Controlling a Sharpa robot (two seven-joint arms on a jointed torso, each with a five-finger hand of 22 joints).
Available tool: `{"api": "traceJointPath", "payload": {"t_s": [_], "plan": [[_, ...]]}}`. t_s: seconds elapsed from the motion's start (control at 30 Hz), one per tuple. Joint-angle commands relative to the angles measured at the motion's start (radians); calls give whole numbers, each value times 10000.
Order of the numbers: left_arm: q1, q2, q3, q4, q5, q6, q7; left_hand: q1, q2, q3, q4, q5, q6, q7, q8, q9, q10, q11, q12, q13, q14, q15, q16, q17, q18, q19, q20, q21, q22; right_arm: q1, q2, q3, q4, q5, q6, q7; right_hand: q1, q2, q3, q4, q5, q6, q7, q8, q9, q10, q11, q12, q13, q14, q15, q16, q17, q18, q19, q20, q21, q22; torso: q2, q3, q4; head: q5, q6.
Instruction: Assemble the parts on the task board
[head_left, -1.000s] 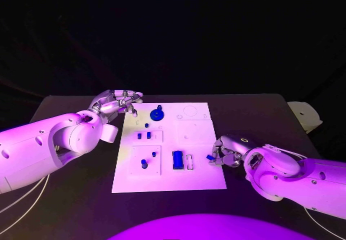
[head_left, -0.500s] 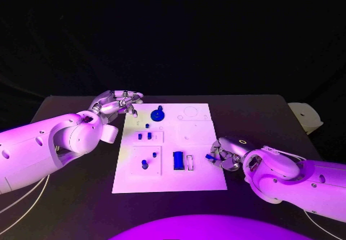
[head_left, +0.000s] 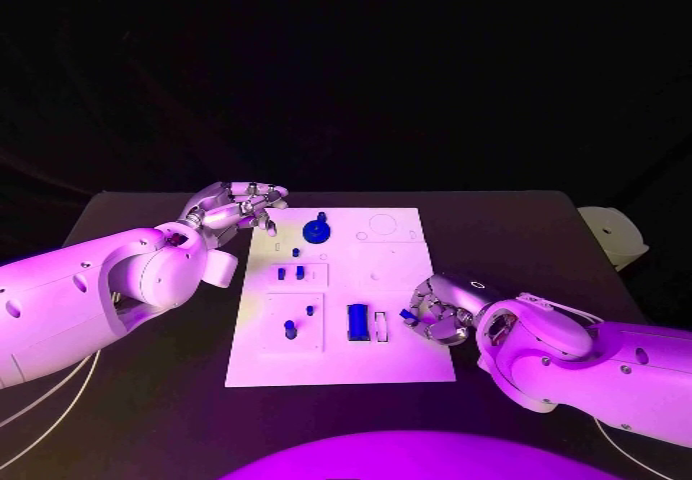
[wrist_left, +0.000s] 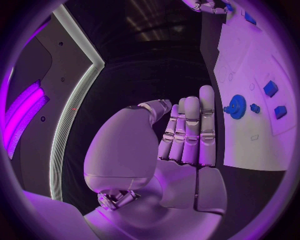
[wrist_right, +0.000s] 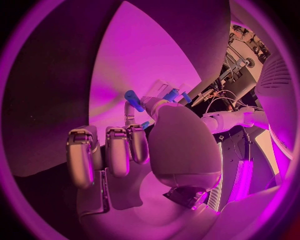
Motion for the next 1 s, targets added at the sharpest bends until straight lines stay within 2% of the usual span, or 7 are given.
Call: {"api": "traceJointPath", "payload": {"t_s": [0.03,0.13,0.27,0.33,0.43,0.6,1.0], "plan": [[4,15,6,45,6,158,37,-29,63,47,16,48,-73,23,52,-14,-40,2,41,15,-84,-4,-20,10,65,19,75,-51,-13,9,166,-4,-13,819,-208,-97,-153,10,1029,-1033,-7,20,-85,99,111,493,44,32,1906,818,-13,-43,1467,-142,1046,32,45,2633,7,5,0,11,-31],[4,17,6,53,6,162,34,-29,63,47,16,48,-73,23,52,-14,-40,2,41,15,-84,-4,-20,10,65,19,75,-51,-13,2,341,-4,-81,1093,-225,-91,-226,-5,1031,-1041,-13,23,-86,104,118,494,43,35,1908,818,-14,-43,1466,-142,1046,31,45,2633,2,6,-22,36,-43],[4,19,7,63,5,171,32,-29,63,47,16,48,-73,23,52,-14,-40,2,41,15,-84,-4,-20,10,65,19,75,-51,-13,-18,524,-4,-149,1333,-229,-78,-474,-26,1015,-1030,-17,37,-90,113,133,499,40,42,1914,819,-16,-42,1471,-142,1046,29,45,2633,4,14,-19,42,-54],[4,20,7,67,5,177,30,-29,63,47,16,48,-73,23,52,-14,-40,2,41,15,-84,-4,-20,10,65,19,75,-51,-13,-28,608,-4,-178,1437,-233,-63,-759,-53,912,-1045,342,61,-102,128,155,503,31,46,1918,822,-23,-37,1484,-142,1046,21,45,2633,1,15,-9,42,-60],[4,18,7,69,5,178,29,-29,63,47,16,48,-73,23,52,-14,-40,2,41,15,-84,-4,-20,10,65,19,75,-51,-13,-35,682,-4,-201,1532,-255,-43,-970,-43,811,-982,385,87,-99,133,162,512,34,63,1929,824,-22,-34,1491,-142,1046,20,45,2633,1,14,-6,39,-65],[5,16,7,74,5,181,22,-29,63,47,16,48,-73,23,52,-14,-40,2,41,15,-84,-4,-20,10,65,19,75,-51,-13,-41,782,-3,-214,1644,-316,10,-1463,24,598,-749,258,154,-107,126,157,526,31,86,1944,833,-23,-15,1537,-142,1046,20,45,2633,13,15,1,52,-63],[6,14,7,79,4,192,-4,-20,95,75,9,55,-81,27,71,-17,-62,5,72,14,-86,-3,-17,14,65,28,75,-59,-18,-41,906,-2,-296,1763,-138,37,-1868,42,413,-553,136,230,-118,118,146,536,24,103,1956,843,-29,5,1582,-142,1046,15,45,2633,1,13,-13,110,-108]]}}
